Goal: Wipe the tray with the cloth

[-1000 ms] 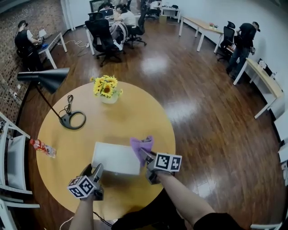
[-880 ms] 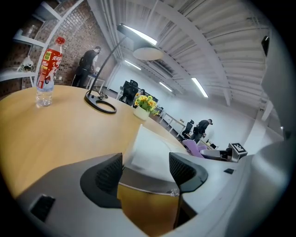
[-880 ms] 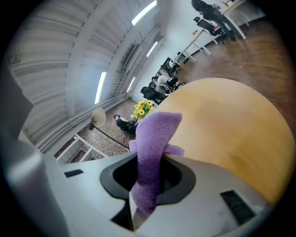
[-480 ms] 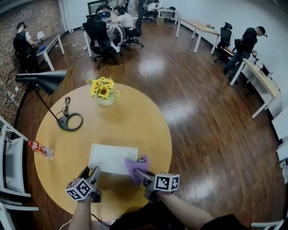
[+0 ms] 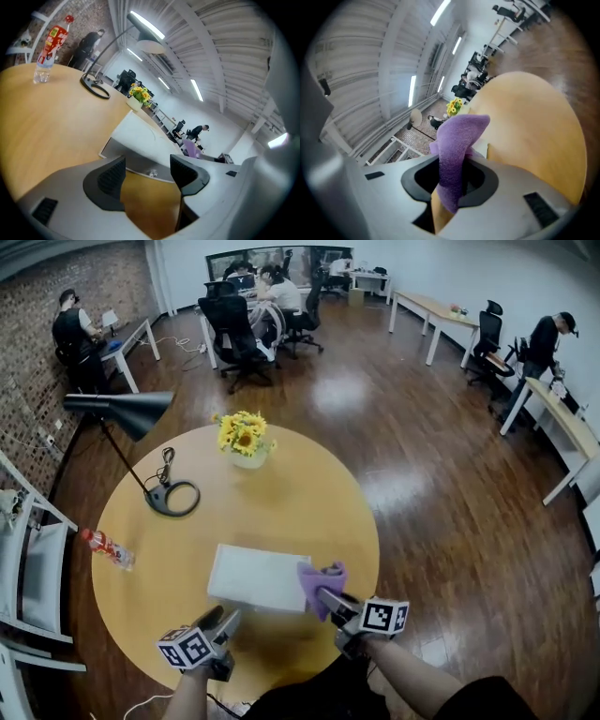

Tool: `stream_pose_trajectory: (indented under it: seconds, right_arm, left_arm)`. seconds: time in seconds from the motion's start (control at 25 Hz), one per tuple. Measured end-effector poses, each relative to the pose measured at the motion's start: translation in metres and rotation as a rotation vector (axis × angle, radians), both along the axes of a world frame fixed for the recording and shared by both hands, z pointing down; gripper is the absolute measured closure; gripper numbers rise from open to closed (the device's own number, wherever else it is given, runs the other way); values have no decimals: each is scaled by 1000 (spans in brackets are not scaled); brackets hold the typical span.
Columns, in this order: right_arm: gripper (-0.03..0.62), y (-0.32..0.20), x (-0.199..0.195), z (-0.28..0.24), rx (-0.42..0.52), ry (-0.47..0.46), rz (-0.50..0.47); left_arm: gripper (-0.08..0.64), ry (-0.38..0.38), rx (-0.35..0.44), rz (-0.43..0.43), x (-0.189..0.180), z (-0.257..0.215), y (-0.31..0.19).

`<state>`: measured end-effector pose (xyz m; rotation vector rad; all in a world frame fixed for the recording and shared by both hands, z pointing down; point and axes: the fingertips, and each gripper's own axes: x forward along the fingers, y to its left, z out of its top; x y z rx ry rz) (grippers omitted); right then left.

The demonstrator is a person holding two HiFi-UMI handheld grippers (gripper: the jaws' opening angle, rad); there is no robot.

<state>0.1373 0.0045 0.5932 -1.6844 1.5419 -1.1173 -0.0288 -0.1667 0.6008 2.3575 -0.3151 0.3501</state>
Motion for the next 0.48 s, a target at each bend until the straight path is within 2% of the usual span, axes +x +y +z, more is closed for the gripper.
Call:
stream_pose_trajectory:
  seconds: [0.04, 0.12, 0.24, 0.4, 0.48]
  right_arm:
    - [505, -3, 6, -9, -1, 47, 15]
    - [505, -17, 2, -27, -7, 168, -44]
    - [505, -60, -30, -47, -37, 416, -263]
    - [505, -121, -94, -49, -104, 766, -585]
    - [505, -146, -123, -38, -144, 892, -707]
  left_arm:
    - [272, -6, 21, -1, -6, 0, 7]
    - [272, 8, 14, -34, -21, -2, 16]
    - [272, 52, -47, -96, -46, -2, 23]
    - [272, 74, -69, -180, -80, 0, 27]
    - [272, 97, -70, -225, -95, -5, 27]
